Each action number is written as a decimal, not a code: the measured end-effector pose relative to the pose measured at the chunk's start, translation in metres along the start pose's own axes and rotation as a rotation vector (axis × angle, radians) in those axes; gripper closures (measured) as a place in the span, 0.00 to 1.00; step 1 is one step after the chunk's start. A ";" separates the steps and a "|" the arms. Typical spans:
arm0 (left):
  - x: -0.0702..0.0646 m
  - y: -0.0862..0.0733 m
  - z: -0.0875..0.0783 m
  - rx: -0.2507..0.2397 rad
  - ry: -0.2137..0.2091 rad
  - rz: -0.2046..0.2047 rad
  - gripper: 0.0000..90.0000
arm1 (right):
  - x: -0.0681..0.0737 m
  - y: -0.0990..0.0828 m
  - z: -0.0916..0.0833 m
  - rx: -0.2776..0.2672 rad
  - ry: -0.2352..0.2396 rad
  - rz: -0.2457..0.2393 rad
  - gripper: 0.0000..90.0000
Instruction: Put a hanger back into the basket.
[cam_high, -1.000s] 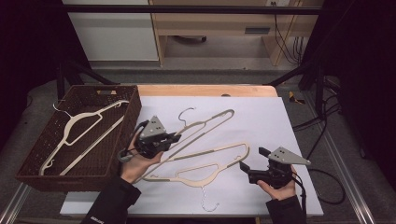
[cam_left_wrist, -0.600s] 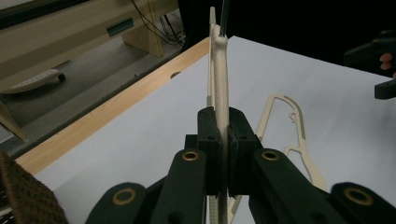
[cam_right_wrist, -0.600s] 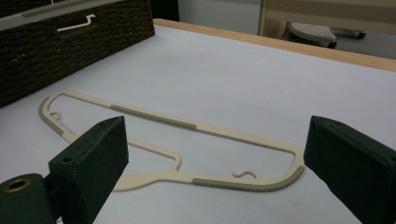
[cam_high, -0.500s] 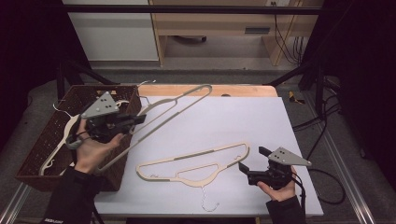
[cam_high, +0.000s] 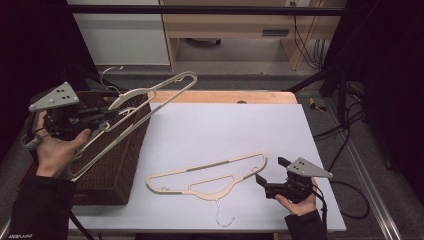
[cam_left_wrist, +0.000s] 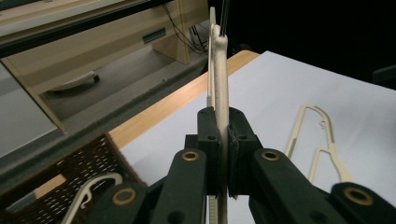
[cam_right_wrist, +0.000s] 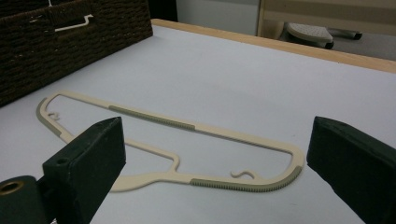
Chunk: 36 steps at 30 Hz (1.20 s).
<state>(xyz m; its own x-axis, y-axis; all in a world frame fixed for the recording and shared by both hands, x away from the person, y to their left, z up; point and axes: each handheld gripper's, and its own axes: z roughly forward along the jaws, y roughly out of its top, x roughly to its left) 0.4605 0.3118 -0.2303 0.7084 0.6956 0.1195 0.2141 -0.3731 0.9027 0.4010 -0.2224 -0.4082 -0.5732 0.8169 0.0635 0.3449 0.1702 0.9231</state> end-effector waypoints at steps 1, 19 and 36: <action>0.004 -0.002 -0.002 0.002 0.007 -0.002 0.96 | 0.000 0.000 0.000 0.000 0.000 0.000 0.06; 0.074 -0.054 -0.029 0.069 0.069 -0.071 0.96 | 0.001 0.000 0.001 -0.003 0.009 0.000 0.05; 0.111 -0.106 -0.035 0.114 0.118 -0.190 0.96 | 0.000 0.000 0.000 -0.009 0.016 -0.008 0.04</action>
<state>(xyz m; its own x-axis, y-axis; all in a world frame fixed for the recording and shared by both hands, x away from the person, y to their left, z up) 0.4927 0.4501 -0.2980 0.5662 0.8242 0.0057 0.4151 -0.2911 0.8620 0.4015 -0.2225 -0.4080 -0.5880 0.8065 0.0621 0.3336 0.1718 0.9269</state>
